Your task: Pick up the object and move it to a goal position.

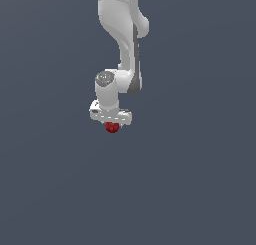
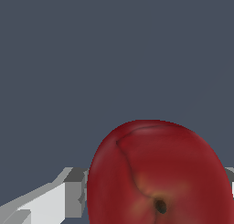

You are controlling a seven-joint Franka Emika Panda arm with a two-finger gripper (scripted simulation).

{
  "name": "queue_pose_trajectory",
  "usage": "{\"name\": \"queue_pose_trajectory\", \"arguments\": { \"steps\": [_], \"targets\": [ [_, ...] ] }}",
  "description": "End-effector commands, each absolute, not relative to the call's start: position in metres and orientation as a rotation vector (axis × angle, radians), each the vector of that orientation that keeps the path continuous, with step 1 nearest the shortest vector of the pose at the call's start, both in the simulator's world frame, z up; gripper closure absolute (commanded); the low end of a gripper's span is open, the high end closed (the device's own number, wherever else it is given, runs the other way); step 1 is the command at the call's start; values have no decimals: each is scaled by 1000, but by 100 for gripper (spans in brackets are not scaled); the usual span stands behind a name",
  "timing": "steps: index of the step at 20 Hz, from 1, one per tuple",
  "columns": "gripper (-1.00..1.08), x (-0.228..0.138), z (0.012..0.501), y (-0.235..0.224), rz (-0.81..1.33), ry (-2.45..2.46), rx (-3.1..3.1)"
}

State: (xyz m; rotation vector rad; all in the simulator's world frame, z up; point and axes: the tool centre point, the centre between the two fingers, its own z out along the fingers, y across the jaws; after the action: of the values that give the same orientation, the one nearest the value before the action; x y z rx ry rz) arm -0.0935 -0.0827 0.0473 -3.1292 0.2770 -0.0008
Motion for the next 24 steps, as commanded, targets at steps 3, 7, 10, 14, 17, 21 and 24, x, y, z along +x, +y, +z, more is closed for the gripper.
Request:
{"name": "queue_pose_trajectory", "arguments": {
  "steps": [3,7,10,14,17,21,24],
  "targets": [
    [108,-92,51,-86,-1,277,-3129],
    [108,-86,62,-94,-1,277,-3129],
    [108,-80,74,-105,-1,277,-3129],
    [108,-68,97,-123,0,277,-3129],
    [108,-58,116,-138,0,277,-3129],
    [108,-47,135,-154,0,277,-3129],
    [108,-42,144,-162,0,277,-3129]
  ]
}}
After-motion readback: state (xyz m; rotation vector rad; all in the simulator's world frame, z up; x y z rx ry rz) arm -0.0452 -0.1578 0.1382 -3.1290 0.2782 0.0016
